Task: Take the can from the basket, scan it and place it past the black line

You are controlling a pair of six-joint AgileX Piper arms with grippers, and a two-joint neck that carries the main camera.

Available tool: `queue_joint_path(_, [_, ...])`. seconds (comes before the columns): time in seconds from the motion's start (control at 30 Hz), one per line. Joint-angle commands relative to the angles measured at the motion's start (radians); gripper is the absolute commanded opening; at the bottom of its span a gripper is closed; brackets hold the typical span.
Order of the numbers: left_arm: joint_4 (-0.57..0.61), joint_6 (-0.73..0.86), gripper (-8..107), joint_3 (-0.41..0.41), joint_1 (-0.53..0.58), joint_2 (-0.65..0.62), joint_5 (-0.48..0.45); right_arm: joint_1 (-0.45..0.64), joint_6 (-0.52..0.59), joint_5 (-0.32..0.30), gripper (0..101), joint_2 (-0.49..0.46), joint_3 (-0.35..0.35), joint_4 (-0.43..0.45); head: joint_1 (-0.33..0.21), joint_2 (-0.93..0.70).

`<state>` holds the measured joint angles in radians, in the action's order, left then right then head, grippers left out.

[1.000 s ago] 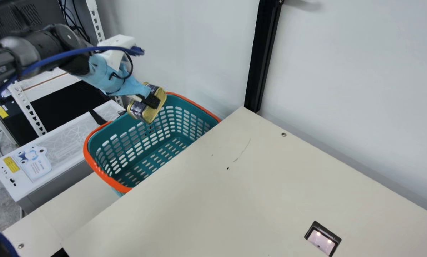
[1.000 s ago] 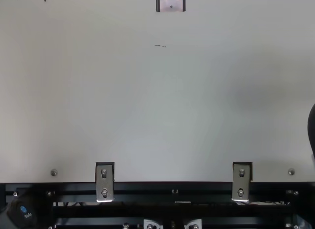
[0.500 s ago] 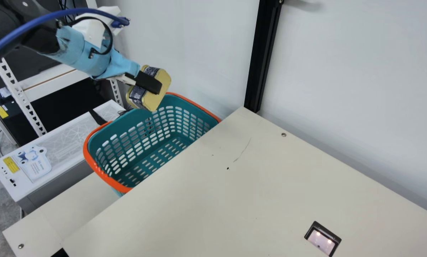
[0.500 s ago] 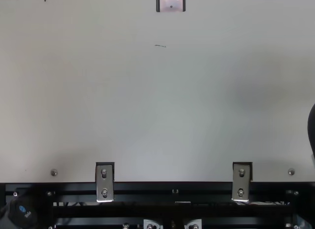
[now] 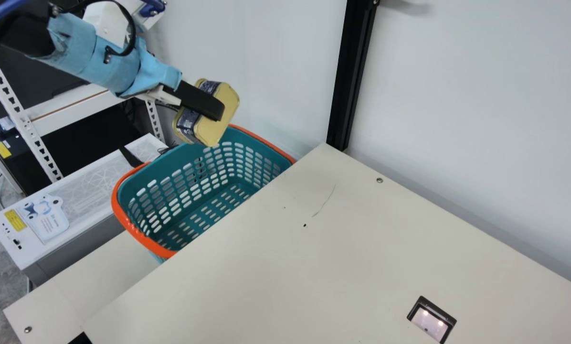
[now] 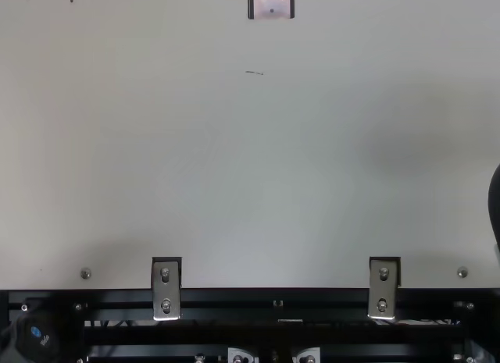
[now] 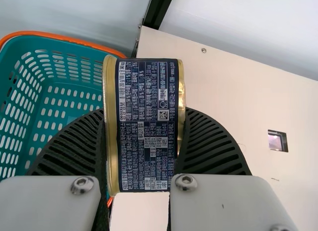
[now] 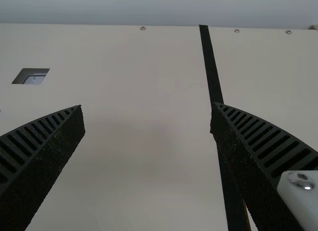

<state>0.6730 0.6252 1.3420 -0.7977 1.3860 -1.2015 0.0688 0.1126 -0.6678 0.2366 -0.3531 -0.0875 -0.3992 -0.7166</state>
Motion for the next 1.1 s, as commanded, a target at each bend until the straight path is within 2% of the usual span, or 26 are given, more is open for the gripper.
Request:
queue_joint_path(0.0, [-0.011, -0.016, 10, -0.005, 0.015, -0.009, 0.01, 0.0, 0.0, 0.0, 101, 0.0, 0.0, 0.0, -0.037, -0.017])
queue_joint_path(0.53, [-0.137, -0.212, 10, -0.083, 0.222, -0.099, 0.163, 0.0, 0.0, 0.0, 101, 0.0, 0.0, 0.0, -0.037, -0.017])
queue_joint_path(1.07, [-0.283, -0.402, 10, -0.109, 0.422, -0.157, 0.283, 0.0, 0.0, 0.0, 101, 0.0, 0.0, 0.0, -0.037, -0.017])
